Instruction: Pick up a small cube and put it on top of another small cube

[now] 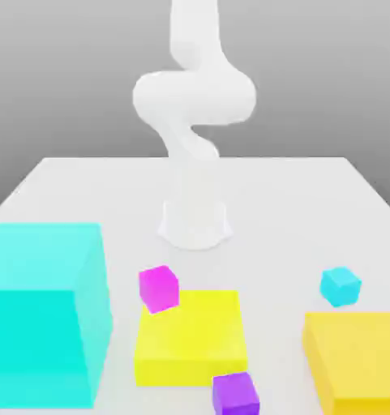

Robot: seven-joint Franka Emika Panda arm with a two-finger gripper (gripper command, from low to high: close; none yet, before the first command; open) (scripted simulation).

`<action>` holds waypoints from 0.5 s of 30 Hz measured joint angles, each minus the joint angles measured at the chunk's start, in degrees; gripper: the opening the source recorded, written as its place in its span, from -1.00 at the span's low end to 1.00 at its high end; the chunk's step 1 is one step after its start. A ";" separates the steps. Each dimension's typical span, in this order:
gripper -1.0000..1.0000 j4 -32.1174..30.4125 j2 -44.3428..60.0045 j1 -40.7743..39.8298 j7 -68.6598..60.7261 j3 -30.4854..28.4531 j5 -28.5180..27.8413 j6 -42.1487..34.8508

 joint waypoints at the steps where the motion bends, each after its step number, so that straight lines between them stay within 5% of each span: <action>1: 0.00 -1.42 2.14 0.63 1.20 1.65 0.35 1.46; 15: 0.00 -20.49 31.79 10.43 20.68 24.60 0.85 21.34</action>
